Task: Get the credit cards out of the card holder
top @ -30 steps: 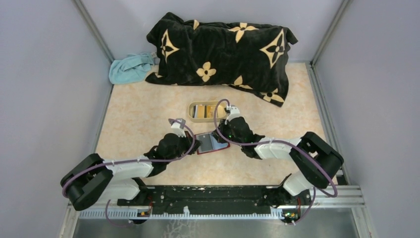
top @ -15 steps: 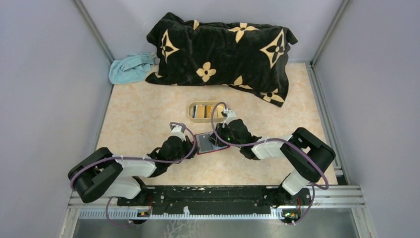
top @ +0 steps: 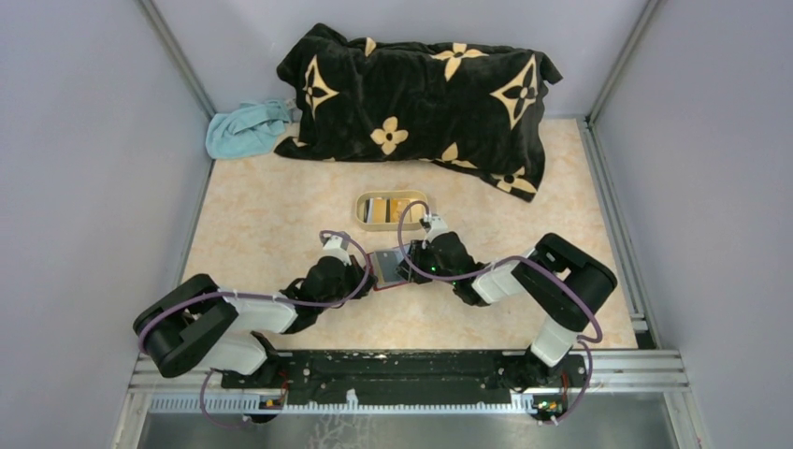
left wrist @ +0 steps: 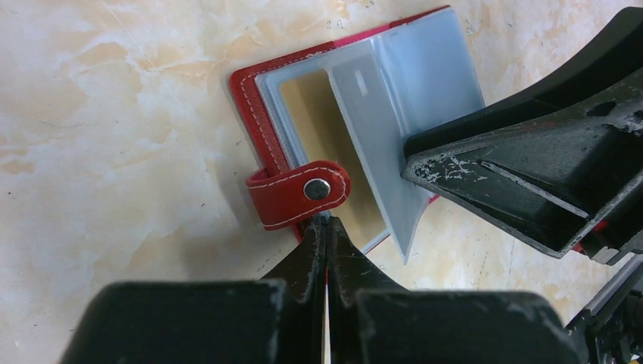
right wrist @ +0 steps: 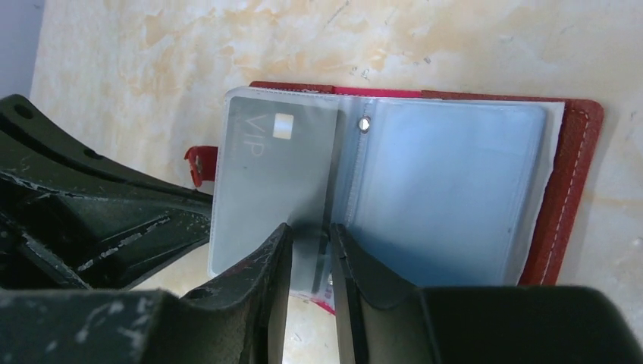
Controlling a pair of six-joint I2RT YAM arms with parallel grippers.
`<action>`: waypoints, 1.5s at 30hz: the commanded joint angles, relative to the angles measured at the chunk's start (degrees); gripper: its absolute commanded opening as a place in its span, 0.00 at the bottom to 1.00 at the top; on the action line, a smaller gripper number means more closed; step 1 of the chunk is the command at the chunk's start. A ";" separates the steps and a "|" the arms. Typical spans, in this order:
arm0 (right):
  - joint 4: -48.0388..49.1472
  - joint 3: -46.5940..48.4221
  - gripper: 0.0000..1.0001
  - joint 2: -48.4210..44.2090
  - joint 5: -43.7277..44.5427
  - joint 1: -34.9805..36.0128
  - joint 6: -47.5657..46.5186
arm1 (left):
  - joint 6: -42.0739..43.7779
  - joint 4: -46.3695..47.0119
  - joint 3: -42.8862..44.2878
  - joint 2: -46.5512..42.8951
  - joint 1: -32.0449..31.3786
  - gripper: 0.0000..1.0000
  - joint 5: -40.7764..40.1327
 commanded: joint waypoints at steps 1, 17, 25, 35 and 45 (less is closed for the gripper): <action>4.53 -0.89 0.31 2.66 0.14 -0.10 0.41 | -0.28 -0.38 -0.62 0.89 0.34 0.00 -0.28; 6.55 -2.81 0.39 1.17 -2.21 -1.46 1.03 | -0.69 -0.58 -1.29 -2.06 0.35 0.00 0.65; 9.45 -3.79 0.38 2.74 -3.67 -1.49 1.97 | -1.96 -7.52 -2.37 -17.03 0.37 0.00 0.27; 9.82 -3.99 0.17 2.27 -4.15 -1.48 3.04 | -1.21 0.11 1.52 -8.02 0.42 0.00 2.00; 9.82 -4.15 0.26 2.02 -4.07 -1.50 3.16 | -1.18 4.99 2.45 3.38 1.56 0.00 5.16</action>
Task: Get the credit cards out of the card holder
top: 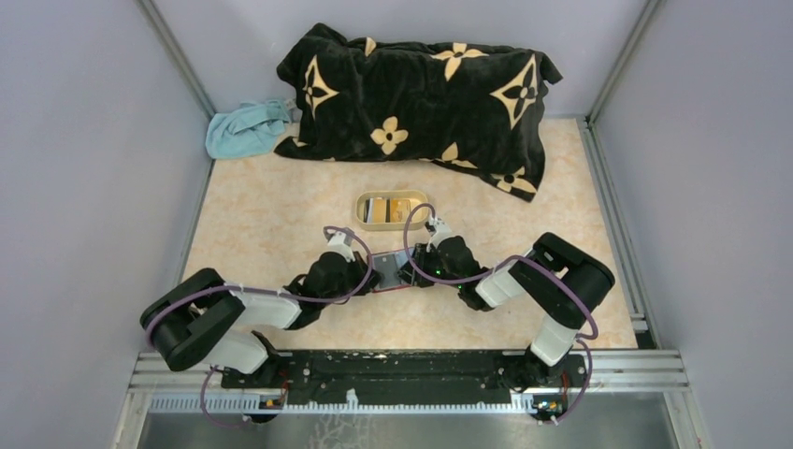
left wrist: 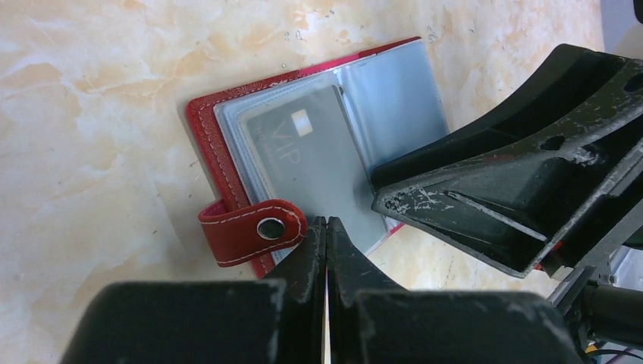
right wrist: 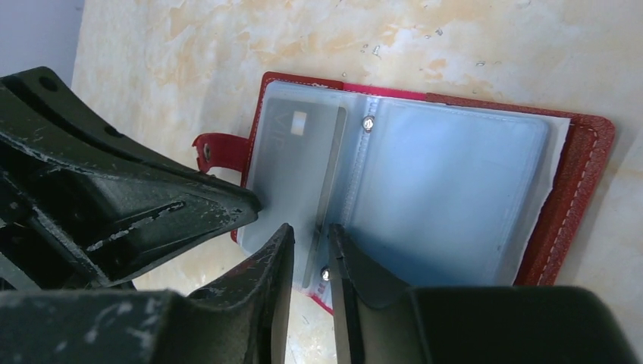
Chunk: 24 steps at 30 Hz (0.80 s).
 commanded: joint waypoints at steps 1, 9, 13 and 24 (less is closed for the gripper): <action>1.40 -0.43 0.29 0.43 -0.29 -0.32 0.02 | 0.38 2.37 0.40 1.06 0.68 0.00 1.27; 3.90 0.21 0.42 2.10 -2.56 -0.32 0.48 | 0.96 2.04 -1.52 1.37 1.50 0.00 0.56; 8.06 0.10 0.42 3.44 -5.22 -0.33 1.88 | 0.70 3.88 -1.67 3.69 1.66 0.00 1.32; 13.14 -1.15 0.39 2.25 -8.21 -0.31 3.71 | -0.47 8.62 -2.86 8.13 2.01 0.00 3.54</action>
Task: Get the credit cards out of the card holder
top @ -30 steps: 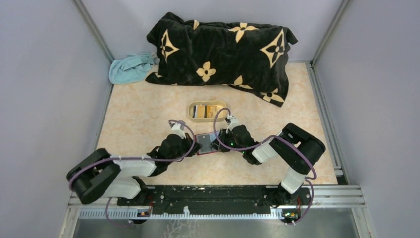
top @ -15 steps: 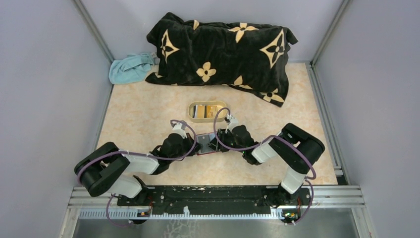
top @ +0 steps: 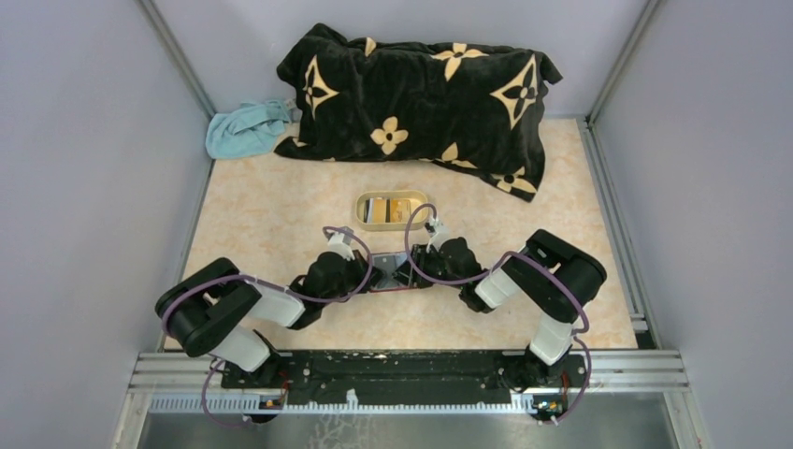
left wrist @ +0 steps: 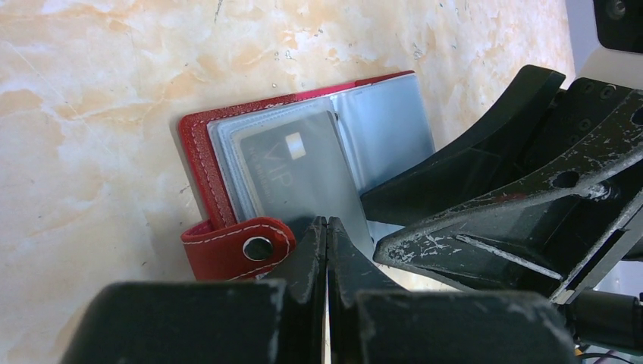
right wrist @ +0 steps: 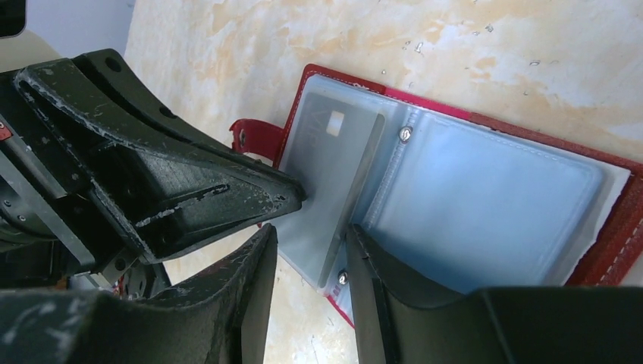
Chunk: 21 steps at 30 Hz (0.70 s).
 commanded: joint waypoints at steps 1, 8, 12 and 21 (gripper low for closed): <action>5.25 -0.15 0.39 -0.71 -3.27 0.07 1.00 | -0.20 -0.73 -2.31 2.28 0.33 0.00 1.07; 5.44 -0.23 0.38 -1.89 -3.66 0.12 1.12 | -0.56 0.71 -3.39 2.53 0.37 0.00 1.09; 5.73 -0.16 0.38 -2.28 -3.56 0.07 1.27 | -0.58 0.84 -3.92 1.73 0.37 0.00 1.33; 6.21 -0.34 0.37 -1.65 -3.57 0.12 1.56 | 0.02 -1.32 -4.77 -4.77 0.37 0.01 2.31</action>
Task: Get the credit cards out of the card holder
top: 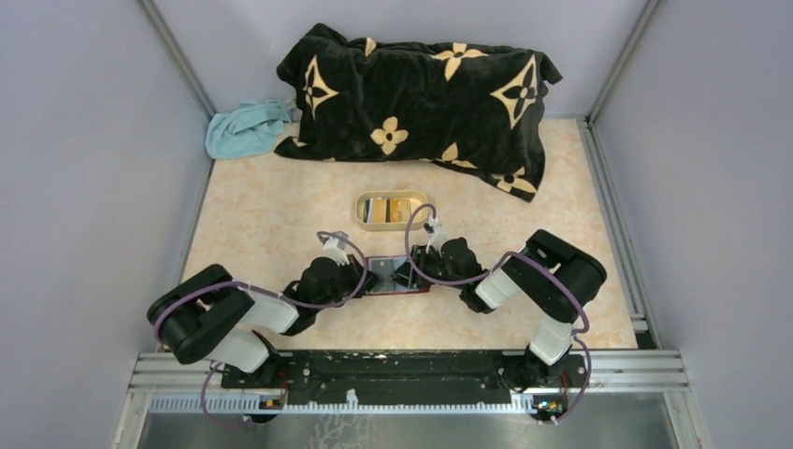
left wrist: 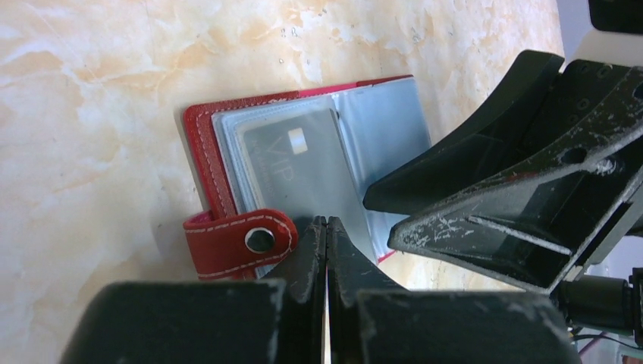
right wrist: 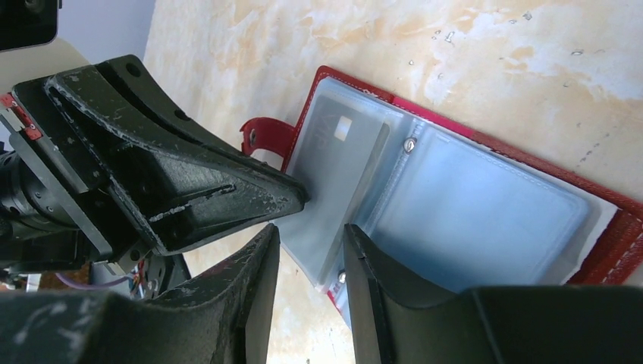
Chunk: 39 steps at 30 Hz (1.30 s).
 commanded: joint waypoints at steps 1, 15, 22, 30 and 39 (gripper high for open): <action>5.24 -0.01 0.37 -1.55 -0.89 0.10 0.29 | 0.88 -6.53 -1.11 -5.11 0.37 0.01 0.98; 5.63 0.02 0.37 0.34 0.17 0.09 0.09 | 2.67 -14.38 -4.04 -11.86 0.37 0.01 -3.78; 2.88 0.08 0.37 -1.17 1.25 0.09 -1.14 | 2.33 -10.63 -4.38 -8.05 0.37 0.01 -3.04; 1.43 0.68 0.38 0.44 2.29 0.10 -2.51 | 2.54 -10.71 -4.31 -7.90 0.37 0.00 -3.14; -6.85 0.24 0.38 -4.36 6.74 0.09 -5.23 | 2.43 -10.20 -4.22 -7.38 0.37 0.00 -2.87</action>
